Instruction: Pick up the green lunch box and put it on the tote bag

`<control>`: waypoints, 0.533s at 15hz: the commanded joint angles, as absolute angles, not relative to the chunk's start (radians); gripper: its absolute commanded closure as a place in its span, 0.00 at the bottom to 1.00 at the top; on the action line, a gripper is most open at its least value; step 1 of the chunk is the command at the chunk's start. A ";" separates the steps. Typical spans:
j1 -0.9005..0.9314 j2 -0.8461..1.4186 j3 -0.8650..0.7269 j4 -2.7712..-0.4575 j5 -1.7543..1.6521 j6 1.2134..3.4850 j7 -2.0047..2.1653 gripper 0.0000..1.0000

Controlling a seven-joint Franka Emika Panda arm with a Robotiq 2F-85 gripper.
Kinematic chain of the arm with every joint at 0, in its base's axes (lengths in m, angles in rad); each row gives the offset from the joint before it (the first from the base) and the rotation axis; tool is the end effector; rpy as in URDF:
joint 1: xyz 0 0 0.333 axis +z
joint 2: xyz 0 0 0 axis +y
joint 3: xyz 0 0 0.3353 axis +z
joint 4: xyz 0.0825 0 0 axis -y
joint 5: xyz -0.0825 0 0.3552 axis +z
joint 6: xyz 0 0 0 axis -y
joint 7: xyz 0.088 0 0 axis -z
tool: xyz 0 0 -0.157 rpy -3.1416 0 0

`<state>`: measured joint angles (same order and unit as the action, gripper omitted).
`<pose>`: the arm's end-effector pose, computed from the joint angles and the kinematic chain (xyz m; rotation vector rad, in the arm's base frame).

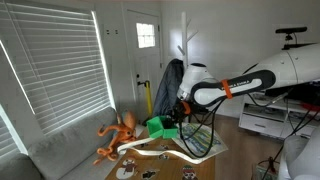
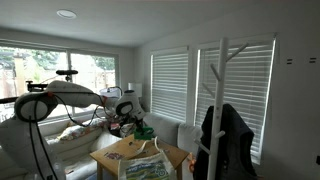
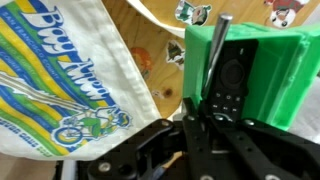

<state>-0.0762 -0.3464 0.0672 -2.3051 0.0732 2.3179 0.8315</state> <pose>0.4616 0.0019 0.5020 -2.6479 1.2472 -0.4636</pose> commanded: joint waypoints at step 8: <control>-0.304 -0.638 0.023 -2.613 0.036 2.306 1.134 0.98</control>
<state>-0.2436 -0.5291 0.0194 -2.5363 0.0700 2.2992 1.0397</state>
